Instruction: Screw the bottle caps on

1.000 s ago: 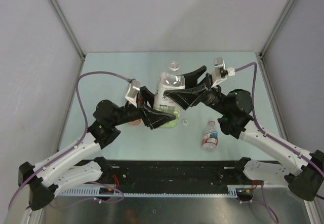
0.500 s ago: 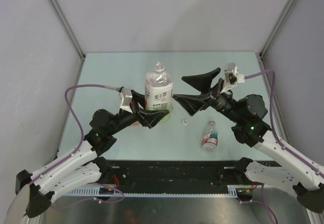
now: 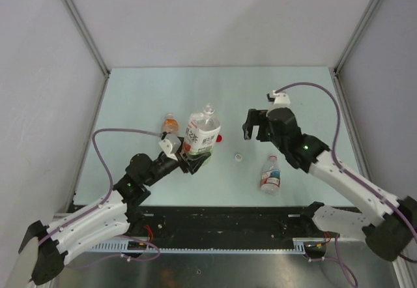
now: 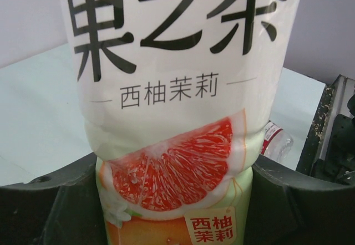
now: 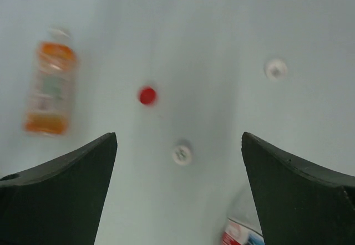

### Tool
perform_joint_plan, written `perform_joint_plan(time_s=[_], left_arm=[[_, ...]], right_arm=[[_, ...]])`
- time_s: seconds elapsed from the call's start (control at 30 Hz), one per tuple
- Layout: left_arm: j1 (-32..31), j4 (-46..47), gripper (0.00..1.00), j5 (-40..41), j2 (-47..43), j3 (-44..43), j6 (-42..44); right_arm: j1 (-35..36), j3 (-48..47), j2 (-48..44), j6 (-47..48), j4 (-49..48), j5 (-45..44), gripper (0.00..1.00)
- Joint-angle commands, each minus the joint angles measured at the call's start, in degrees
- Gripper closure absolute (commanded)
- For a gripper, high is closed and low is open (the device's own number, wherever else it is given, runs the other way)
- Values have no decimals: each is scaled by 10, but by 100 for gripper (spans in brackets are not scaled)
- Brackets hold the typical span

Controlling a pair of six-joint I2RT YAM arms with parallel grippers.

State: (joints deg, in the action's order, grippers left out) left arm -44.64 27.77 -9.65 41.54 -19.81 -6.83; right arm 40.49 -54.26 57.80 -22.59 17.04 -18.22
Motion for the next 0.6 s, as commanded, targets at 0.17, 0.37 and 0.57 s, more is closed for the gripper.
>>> perform_joint_plan(time_s=[0.17, 0.37, 0.57], left_arm=[[2, 40, 87, 38, -127, 89, 27], [1, 41, 87, 53, -169, 121, 26], [1, 41, 87, 49, -186, 129, 32]], right_arm=[[-24, -18, 195, -10, 54, 73, 10], [1, -64, 319, 3, 63, 73, 20], [27, -79, 374, 5, 60, 90, 26]])
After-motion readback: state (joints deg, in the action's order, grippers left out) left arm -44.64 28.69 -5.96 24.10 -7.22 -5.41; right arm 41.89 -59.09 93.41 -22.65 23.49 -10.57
